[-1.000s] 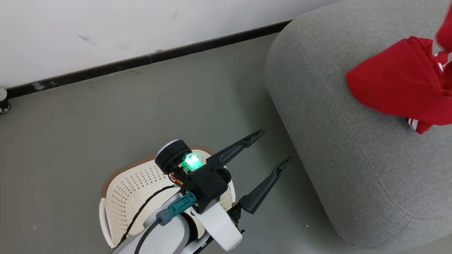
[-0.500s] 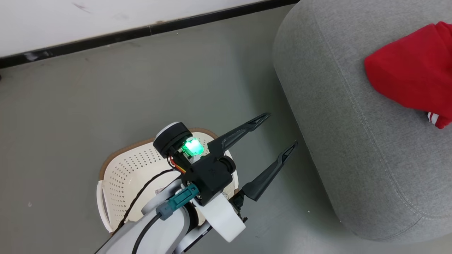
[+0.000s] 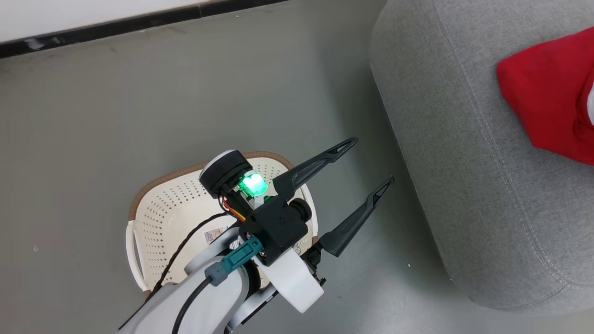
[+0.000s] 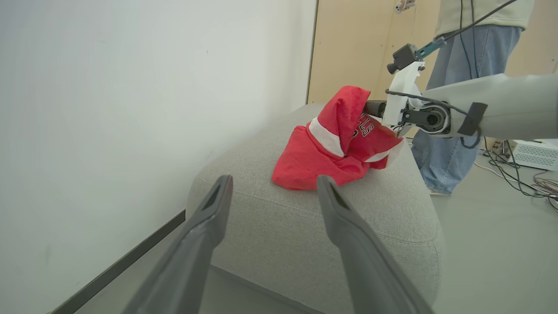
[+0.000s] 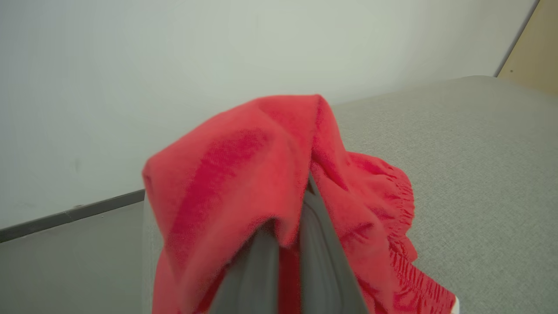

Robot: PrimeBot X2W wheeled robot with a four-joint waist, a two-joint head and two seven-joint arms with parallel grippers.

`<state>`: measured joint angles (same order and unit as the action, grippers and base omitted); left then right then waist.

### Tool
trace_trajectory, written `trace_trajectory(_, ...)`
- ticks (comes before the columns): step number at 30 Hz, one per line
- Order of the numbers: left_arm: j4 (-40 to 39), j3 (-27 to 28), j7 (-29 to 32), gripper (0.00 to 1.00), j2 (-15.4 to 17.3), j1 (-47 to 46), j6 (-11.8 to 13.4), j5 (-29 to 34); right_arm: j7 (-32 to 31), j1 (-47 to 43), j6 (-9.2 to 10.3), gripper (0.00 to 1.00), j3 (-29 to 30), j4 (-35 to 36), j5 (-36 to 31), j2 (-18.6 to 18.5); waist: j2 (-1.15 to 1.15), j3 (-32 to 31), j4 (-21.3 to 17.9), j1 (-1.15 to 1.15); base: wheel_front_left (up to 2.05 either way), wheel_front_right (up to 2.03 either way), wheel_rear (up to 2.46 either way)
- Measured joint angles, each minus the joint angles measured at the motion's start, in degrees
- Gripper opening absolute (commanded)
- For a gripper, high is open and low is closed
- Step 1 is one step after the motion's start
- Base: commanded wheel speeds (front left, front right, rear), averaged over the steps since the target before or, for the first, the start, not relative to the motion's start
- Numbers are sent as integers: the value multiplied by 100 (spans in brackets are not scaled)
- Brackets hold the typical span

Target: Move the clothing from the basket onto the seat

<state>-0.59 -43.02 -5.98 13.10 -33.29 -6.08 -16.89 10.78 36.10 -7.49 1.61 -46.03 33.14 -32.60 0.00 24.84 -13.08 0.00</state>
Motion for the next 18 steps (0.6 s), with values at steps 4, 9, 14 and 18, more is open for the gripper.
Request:
trace_trajectory(4,2,-2,0,100,8,-15,-2,0,41,-66,0,0,-24,-91,-56,91,0,68,-4,0,0,0,0)
trace_trajectory(9,51,-1,-9,100,62,-16,-3,0,83,-100,0,0,-47,-210,-100,212,0,78,-30,0,0,0,0)
trace_trajectory(14,119,-1,-36,100,62,-16,-3,-1,133,-167,0,0,-70,-257,-115,266,0,47,-76,0,0,0,0)
trace_trajectory(18,197,-1,-90,100,58,-16,-3,-10,133,-196,0,43,-122,-264,-56,371,0,5,-127,0,0,0,0)
